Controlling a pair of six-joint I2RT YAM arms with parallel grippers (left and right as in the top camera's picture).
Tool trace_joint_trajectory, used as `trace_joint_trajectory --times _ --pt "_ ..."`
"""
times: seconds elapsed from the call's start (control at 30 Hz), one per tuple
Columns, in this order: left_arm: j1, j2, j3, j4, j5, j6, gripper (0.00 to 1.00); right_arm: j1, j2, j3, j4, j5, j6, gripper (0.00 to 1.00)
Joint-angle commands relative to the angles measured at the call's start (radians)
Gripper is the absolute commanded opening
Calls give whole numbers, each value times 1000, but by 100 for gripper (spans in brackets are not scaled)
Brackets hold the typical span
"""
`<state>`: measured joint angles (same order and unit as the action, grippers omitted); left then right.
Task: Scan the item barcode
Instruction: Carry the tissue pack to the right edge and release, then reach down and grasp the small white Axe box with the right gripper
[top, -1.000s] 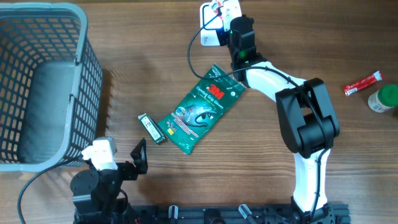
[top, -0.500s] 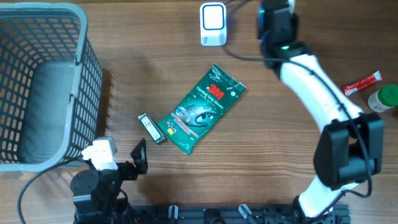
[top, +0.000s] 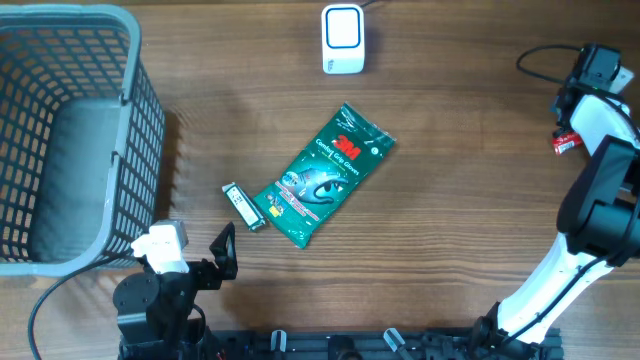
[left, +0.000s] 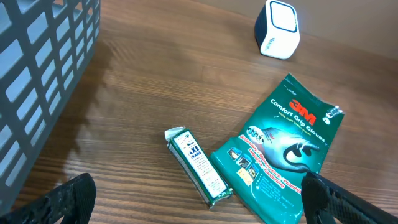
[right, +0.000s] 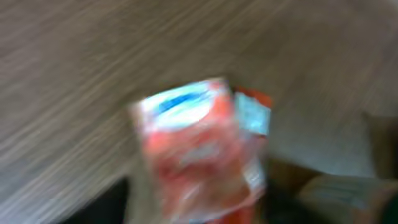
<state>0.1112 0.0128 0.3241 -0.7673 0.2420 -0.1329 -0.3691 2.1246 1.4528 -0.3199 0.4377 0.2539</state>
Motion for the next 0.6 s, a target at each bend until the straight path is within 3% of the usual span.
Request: trace_joint_trajectory --times 0.0,0.13,0.23,0.33,0.47,0.57 --pt "-3 -7 -5 2 16 -2 100 20 -110 52 -8 -374 11 100" --pt "-3 -7 -5 2 16 -2 100 77 -260 52 -138 -1054 116 100" --pt "-3 -7 -5 2 16 -2 100 192 -262 13 -322 -1270 163 100" --pt "-3 -7 -5 2 16 -2 100 385 -262 -57 -373 -1261 186 100" --pt "-3 -7 -5 2 16 -2 100 700 -244 -87 -288 -1018 65 100" --pt "-3 -7 -5 2 16 -2 100 929 -230 -87 -203 -784 59 100"
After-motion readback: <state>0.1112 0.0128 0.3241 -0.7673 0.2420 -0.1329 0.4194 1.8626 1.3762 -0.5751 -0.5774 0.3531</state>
